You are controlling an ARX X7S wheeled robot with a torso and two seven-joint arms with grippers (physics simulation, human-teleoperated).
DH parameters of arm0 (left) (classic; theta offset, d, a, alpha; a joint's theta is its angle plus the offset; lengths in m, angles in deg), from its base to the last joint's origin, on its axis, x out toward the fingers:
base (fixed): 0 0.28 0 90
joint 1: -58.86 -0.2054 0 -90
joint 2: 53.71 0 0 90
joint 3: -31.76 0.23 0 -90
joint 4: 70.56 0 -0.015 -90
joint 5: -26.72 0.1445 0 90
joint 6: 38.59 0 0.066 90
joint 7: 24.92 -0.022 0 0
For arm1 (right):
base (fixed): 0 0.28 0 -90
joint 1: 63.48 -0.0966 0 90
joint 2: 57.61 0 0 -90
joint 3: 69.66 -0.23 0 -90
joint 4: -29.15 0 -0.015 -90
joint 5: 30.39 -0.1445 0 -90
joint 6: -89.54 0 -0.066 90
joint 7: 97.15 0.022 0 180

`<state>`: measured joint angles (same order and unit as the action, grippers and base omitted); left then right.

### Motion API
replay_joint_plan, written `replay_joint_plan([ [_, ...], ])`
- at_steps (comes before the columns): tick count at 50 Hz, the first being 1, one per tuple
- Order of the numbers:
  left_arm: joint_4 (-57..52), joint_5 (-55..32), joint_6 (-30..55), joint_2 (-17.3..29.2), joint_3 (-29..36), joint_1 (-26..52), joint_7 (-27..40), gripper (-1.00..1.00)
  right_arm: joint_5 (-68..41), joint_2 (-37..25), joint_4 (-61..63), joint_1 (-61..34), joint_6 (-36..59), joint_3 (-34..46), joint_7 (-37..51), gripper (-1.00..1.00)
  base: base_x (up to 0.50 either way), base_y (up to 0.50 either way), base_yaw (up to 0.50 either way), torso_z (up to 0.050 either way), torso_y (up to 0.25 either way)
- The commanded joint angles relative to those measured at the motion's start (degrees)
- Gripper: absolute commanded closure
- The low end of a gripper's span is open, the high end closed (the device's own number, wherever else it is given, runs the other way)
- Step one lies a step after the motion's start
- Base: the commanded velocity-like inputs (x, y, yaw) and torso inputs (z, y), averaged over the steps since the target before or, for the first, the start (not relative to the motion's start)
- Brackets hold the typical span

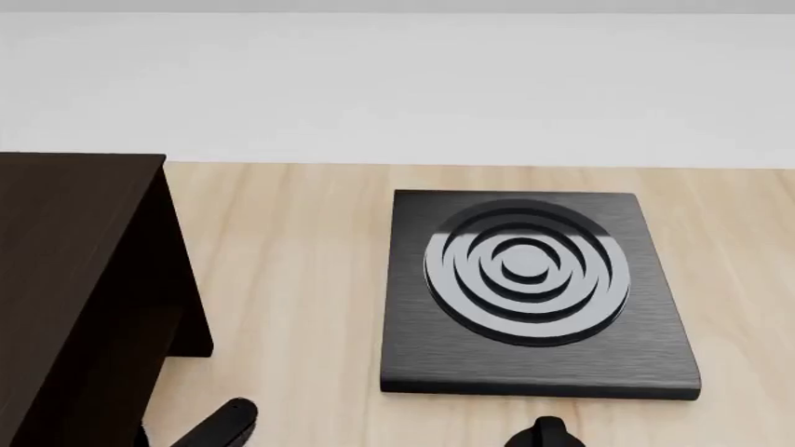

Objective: Put the frying pan under the cabinet shelf.

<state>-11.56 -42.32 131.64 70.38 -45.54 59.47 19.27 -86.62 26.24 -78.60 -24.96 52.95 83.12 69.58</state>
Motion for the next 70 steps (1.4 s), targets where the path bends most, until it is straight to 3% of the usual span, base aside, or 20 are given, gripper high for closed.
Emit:
replay_joint_plan([
  [1, -0.24, -1.28, -0.17, 1.15, -0.55, -0.68, 0.9, -1.0, -1.55, 5.94, -6.42, -3.79, -4.64, 0.55, -4.98, 1.0, 0.0, 0.0, 0.0, 0.0, 0.0],
  [8, -0.34, -1.6, -0.99, 1.9, -1.11, -1.33, 1.01, -1.0, -2.07, 4.56, -5.81, -3.97, -5.73, 1.52, -4.41, 1.0, 0.0, 0.0, 0.0, 0.001, 0.0],
  [9, -0.44, -1.42, -1.1, 1.99, -0.88, -1.62, 0.95, -1.0, -2.1, 4.24, -5.32, -3.75, -5.68, 1.7, -4.13, -1.0, 0.0, 0.0, 0.0, 0.0, 0.0],
  [30, -0.02, -1.61, -2.61, 2.64, -0.46, -2.28, 0.97, -1.0, -2.55, -4.71, 3.98, -1.77, -1.05, 4.04, 2.36, -1.0, 0.0, 0.0, 0.0, 0.0, 0.0],
  [70, 2.12, -2.27, -3.48, 1.35, 2.15, -0.11, 1.65, -1.0, -16.77, -17.77, 32.95, 1.44, 7.42, -3.65, 22.61, -1.0, 0.0, 0.0, 0.0, 0.0, 0.0],
])
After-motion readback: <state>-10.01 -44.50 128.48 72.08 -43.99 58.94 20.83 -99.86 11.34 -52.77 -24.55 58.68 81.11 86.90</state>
